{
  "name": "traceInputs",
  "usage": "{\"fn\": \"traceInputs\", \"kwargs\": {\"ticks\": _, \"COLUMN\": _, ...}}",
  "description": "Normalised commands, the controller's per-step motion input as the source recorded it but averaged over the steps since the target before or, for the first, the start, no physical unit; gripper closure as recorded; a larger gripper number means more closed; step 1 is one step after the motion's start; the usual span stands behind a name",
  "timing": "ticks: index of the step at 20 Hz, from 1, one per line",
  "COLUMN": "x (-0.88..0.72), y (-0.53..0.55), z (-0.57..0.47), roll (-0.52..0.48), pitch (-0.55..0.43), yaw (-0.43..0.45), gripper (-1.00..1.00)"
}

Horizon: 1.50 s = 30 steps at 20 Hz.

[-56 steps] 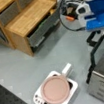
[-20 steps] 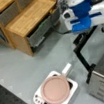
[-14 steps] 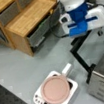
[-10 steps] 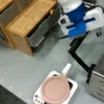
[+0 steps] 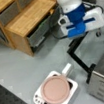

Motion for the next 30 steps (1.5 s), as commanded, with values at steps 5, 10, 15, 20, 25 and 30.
{"fn": "traceInputs", "kwargs": {"ticks": 5, "x": 0.0, "y": -0.07, "z": -0.04, "roll": -0.266, "pitch": -0.061, "yaw": -0.017, "gripper": -1.0}}
{"fn": "traceInputs", "kwargs": {"ticks": 10, "x": -0.03, "y": -0.05, "z": 0.0, "roll": -0.34, "pitch": -0.041, "yaw": -0.045, "gripper": -1.0}}
{"fn": "traceInputs", "kwargs": {"ticks": 15, "x": -0.04, "y": -0.06, "z": 0.06, "roll": -0.251, "pitch": -0.047, "yaw": -0.022, "gripper": -1.0}}
{"fn": "traceInputs", "kwargs": {"ticks": 20, "x": -0.02, "y": -0.07, "z": 0.04, "roll": -0.169, "pitch": -0.047, "yaw": -0.012, "gripper": -1.0}}
{"fn": "traceInputs", "kwargs": {"ticks": 25, "x": -0.01, "y": -0.07, "z": 0.0, "roll": -0.145, "pitch": -0.037, "yaw": -0.015, "gripper": -1.0}}
{"fn": "traceInputs", "kwargs": {"ticks": 30, "x": 0.0, "y": -0.1, "z": 0.02, "roll": -0.147, "pitch": -0.024, "yaw": -0.003, "gripper": -1.0}}
